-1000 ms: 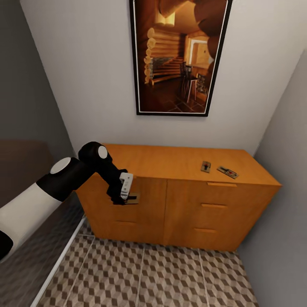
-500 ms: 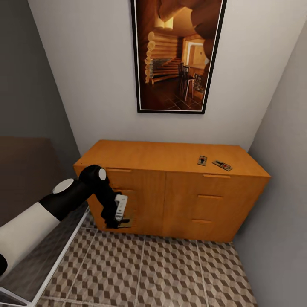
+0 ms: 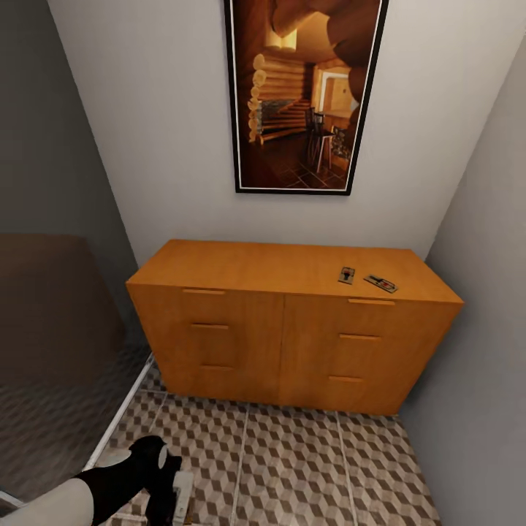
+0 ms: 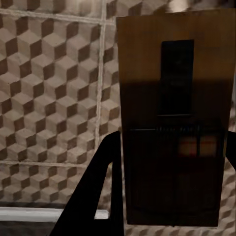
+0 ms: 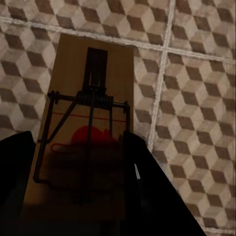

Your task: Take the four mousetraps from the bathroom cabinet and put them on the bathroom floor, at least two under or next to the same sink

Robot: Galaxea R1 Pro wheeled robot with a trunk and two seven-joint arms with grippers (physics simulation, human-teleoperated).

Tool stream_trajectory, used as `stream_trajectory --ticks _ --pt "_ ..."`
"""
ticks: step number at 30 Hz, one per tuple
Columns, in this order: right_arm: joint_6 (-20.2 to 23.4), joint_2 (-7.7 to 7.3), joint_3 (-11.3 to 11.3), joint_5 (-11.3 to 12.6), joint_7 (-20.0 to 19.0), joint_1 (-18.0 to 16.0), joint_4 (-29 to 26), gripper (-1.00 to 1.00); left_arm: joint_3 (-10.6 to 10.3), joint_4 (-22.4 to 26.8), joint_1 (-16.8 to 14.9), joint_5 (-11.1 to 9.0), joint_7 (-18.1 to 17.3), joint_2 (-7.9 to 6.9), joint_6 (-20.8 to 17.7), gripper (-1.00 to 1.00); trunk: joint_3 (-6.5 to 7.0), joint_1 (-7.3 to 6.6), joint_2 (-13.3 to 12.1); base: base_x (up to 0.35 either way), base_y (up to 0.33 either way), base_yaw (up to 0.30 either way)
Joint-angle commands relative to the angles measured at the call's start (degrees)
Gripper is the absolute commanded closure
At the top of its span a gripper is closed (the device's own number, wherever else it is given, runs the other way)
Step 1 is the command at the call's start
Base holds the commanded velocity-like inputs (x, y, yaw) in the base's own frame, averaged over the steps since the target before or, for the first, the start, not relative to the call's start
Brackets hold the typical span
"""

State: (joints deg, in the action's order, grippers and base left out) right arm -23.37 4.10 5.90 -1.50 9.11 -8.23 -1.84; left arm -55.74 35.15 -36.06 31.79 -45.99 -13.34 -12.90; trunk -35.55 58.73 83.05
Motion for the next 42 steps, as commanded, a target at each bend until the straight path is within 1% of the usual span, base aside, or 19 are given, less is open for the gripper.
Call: stream_trajectory --ticks 1,5,6,9,11,12,13,14,15,16,19,21,24,25,29,33,34,37,42 --pt "-0.11 -0.29 0.46 -0.17 0.47 -0.04 -0.12 1.00 -0.27 -2.31 1.42 -0.30 3.36 0.13 0.86 1.00 -0.04 0.00 0.03 0.000 0.000 0.000" --pt "-0.23 -1.14 0.37 -0.17 0.47 -0.04 -1.65 1.00 -0.32 -9.42 4.85 -3.74 14.25 0.51 2.60 1.00 -0.04 0.00 0.03 0.000 0.000 0.000" --pt "-0.25 -1.29 0.36 -0.17 0.47 -0.04 -2.48 1.00 -0.33 -11.55 5.99 -6.35 18.63 0.74 2.96 1.00 -0.04 0.00 0.03 0.000 0.000 0.000" --pt "-0.26 -1.47 0.34 -0.19 0.47 -0.04 -5.06 1.00 -0.33 -16.73 9.19 -15.89 30.70 1.54 5.93 1.00 -0.04 0.00 0.03 0.000 0.000 0.000" --pt "-0.27 -1.50 0.38 -0.23 0.47 -0.05 -6.70 1.00 -0.34 -20.43 10.95 -25.28 38.30 2.46 8.62 1.00 -0.04 0.00 0.03 0.000 0.000 0.000" --pt "-0.29 -1.49 0.39 -0.24 0.47 -0.05 -7.35 1.00 -0.34 -22.18 11.69 -30.07 40.58 3.10 9.45 1.00 -0.04 0.00 0.03 0.000 0.000 0.000" --pt "-0.32 -1.36 0.41 -0.29 0.47 -0.04 -8.50 1.00 -0.29 -24.24 12.56 -37.22 42.70 3.85 10.28 1.00 -0.04 0.00 0.03 0.000 0.000 0.000" --pt "-0.34 -1.25 0.43 -0.31 0.47 -0.05 -9.39 1.00 -0.28 -25.04 12.91 -41.39 43.51 4.10 10.67 1.00 -0.04 0.00 0.03 0.000 0.000 0.000" --pt "-0.34 -1.21 0.45 -0.32 0.47 -0.05 -9.90 1.00 -0.27 -25.32 13.06 -43.37 43.79 4.19 10.94 1.00 -0.04 0.00 0.03 0.000 0.000 0.000" --pt "-0.35 -1.09 0.50 -0.33 0.47 -0.06 -11.55 1.00 -0.26 -25.95 13.54 -48.92 44.35 4.39 12.32 1.00 -0.04 0.00 0.03 0.000 0.000 0.000" --pt "-0.27 -1.00 0.56 -0.39 0.54 -0.04 -13.53 1.00 -0.29 -26.48 14.47 -55.81 44.87 4.71 15.99 1.00 -0.04 0.00 0.03 0.000 0.000 0.000" --pt "-0.01 -0.97 0.58 -0.45 0.69 -0.04 -15.40 1.00 -0.26 -27.90 15.27 -62.40 47.03 6.05 22.02 1.00 -0.04 0.00 0.03 0.000 0.000 0.000" --pt "1.49 -0.98 0.59 -0.50 0.79 -0.09 -19.35 1.00 -0.25 -34.40 16.67 -70.04 55.62 11.59 35.93 1.00 -0.04 0.00 0.03 0.000 0.000 0.000" --pt "2.63 -1.00 0.60 -0.51 0.80 -0.10 -20.71 1.00 -0.22 -36.36 17.14 -71.46 58.82 13.57 40.27 1.00 -0.04 0.00 0.03 0.000 0.000 0.000" --pt "6.99 -1.02 0.60 -0.51 0.82 -0.21 -24.31 1.00 -0.03 -38.56 17.92 -73.70 65.21 16.50 47.75 1.00 -0.04 0.00 0.03 0.000 0.000 0.000" --pt "8.06 -1.12 0.60 -0.52 0.78 -0.28 -25.81 1.00 2.82 -38.68 18.08 -76.70 66.60 16.07 49.43 1.00 -0.04 0.00 0.03 0.000 0.000 0.000" --pt "8.20 -1.28 0.60 -0.51 0.71 -0.29 -26.00 1.00 5.72 -38.66 18.11 -78.91 66.59 15.35 49.79 1.00 -0.04 0.00 0.03 0.000 0.000 0.000" --pt "7.41 -1.47 0.66 -0.46 0.54 -0.30 -25.62 1.00 9.83 -38.72 18.13 -80.97 66.33 14.63 50.02 1.00 -0.04 0.00 0.03 0.000 0.000 0.000" --pt "1.36 -1.54 0.75 -0.41 0.53 -0.30 -23.57 1.00 10.97 -38.75 18.13 -81.42 65.77 14.26 49.94 1.00 -0.04 0.00 0.03 0.000 0.000 0.000"
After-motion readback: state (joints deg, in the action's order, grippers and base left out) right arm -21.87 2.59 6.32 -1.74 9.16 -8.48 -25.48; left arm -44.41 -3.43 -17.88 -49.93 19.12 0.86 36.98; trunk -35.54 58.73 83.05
